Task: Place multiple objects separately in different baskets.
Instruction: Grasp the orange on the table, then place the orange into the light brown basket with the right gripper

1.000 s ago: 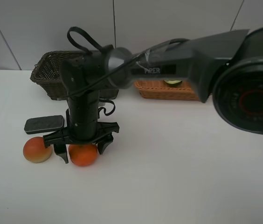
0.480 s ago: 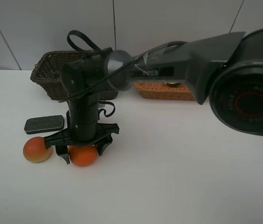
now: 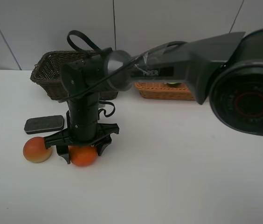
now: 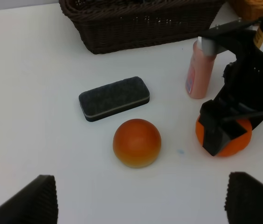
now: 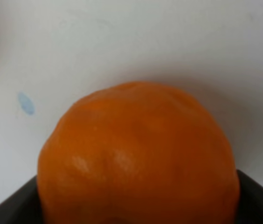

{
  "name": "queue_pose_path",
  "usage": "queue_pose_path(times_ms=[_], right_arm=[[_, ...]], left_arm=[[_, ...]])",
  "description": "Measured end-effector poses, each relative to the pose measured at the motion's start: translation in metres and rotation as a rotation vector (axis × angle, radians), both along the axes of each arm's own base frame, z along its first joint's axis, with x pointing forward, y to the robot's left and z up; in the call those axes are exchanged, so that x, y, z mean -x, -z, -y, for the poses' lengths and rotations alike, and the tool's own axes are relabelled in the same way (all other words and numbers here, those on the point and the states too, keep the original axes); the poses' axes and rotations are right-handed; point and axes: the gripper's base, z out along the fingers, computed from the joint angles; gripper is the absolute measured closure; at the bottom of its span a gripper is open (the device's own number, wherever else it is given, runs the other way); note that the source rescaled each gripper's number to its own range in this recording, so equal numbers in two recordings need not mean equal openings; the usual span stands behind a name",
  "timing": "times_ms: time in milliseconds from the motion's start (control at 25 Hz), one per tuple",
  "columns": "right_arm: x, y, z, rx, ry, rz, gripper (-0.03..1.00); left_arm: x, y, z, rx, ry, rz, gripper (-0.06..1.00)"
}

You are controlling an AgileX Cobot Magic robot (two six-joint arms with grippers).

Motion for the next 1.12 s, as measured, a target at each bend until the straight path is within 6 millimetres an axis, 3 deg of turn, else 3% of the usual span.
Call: queue_pose_path(times_ms=[360,480,840,1120], right_arm=[[0.002,-0.002,0.002,0.022,-0.004,-0.014,0.1],[0.002,-0.014,0.004,0.019,-0.009,-0.002,0.1],[0.004,-0.079,0.01,-0.009,-0.024,0.039,0.11],[0.004,-0.148,0.029,-0.092,0.002,0.181,0.11]], left_arm=[[0.0,0.0,0.0,0.0,0.0,0.0,0.1],[0.0,0.0,0.0,0.0,0.0,0.0,0.1],[0.0,0.0,0.0,0.0,0.0,0.0,0.1],[0.0,0.0,0.0,0.0,0.0,0.0,0.1]])
